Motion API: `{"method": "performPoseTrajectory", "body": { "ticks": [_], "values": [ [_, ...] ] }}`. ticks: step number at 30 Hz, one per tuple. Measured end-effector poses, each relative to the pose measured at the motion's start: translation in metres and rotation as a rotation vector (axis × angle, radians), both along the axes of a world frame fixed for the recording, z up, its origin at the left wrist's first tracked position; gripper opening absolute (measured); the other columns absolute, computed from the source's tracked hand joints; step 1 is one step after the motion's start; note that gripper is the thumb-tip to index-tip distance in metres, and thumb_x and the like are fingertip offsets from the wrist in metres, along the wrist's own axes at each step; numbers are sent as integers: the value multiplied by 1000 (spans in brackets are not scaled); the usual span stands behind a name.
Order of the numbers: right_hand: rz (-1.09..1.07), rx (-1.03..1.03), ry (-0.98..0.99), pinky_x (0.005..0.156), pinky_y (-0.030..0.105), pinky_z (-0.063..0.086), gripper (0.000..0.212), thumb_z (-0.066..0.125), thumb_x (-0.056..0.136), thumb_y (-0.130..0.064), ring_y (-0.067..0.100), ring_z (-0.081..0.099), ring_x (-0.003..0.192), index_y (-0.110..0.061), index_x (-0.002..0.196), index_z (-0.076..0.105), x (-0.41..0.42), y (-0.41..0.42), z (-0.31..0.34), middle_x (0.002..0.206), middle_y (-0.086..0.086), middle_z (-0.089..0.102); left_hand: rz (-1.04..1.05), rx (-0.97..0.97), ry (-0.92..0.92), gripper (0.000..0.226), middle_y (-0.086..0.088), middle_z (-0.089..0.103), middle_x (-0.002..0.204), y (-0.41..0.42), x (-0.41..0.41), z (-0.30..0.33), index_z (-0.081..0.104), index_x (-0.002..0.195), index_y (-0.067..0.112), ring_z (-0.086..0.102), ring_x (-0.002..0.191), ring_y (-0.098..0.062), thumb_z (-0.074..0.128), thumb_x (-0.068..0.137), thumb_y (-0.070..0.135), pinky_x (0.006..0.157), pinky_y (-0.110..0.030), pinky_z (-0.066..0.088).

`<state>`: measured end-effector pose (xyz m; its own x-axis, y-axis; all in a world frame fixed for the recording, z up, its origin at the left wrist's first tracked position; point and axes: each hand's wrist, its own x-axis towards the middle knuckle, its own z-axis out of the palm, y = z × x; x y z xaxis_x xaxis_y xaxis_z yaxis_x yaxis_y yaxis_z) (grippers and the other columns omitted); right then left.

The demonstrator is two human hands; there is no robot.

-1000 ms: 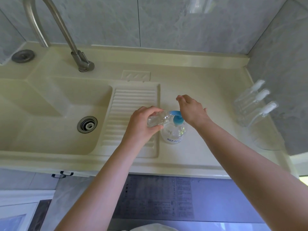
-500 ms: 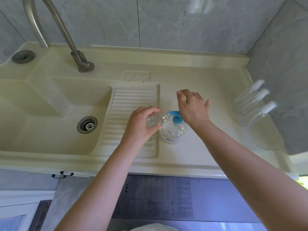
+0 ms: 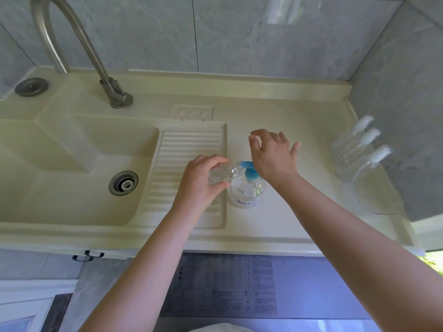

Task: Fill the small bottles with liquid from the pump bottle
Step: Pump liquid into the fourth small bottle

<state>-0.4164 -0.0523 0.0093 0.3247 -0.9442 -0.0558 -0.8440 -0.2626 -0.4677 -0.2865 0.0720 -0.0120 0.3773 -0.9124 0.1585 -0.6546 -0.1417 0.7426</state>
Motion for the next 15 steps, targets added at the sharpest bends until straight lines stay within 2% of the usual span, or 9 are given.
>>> {"method": "performPoseTrajectory", "body": {
  "ticks": [4, 8, 12, 15],
  "values": [
    [23, -3, 49, 118, 61, -1, 42, 21, 105, -37, 31, 14, 151, -32, 136, 50, 0, 1, -3, 147, -4, 47, 2, 7, -7, 46, 7, 59, 96, -1, 0, 0, 69, 109, 27, 56, 93, -11, 85, 67, 15, 83, -8, 34],
    [39, -13, 91, 119, 59, -1, 43, 19, 106, -34, 32, 13, 151, -31, 137, 48, 3, 4, -7, 149, -3, 46, -6, 46, -22, 46, 6, 58, 95, -1, 0, -2, 69, 108, 28, 56, 93, -14, 84, 67, 15, 84, -17, 38],
    [46, -103, 87, 119, 60, -2, 41, 23, 106, -37, 32, 13, 151, -30, 137, 49, 2, 5, -4, 148, -4, 46, -7, 41, -14, 46, 6, 59, 97, -2, 1, -1, 69, 108, 29, 57, 95, -13, 84, 67, 15, 82, -7, 34],
    [47, -119, 91, 118, 63, -2, 42, 27, 105, -42, 33, 12, 151, -30, 139, 47, 1, 0, 2, 149, -1, 45, -3, 31, -6, 45, 7, 58, 96, -2, 0, 3, 69, 107, 28, 57, 95, -12, 84, 68, 14, 83, -12, 36]
  ]
}}
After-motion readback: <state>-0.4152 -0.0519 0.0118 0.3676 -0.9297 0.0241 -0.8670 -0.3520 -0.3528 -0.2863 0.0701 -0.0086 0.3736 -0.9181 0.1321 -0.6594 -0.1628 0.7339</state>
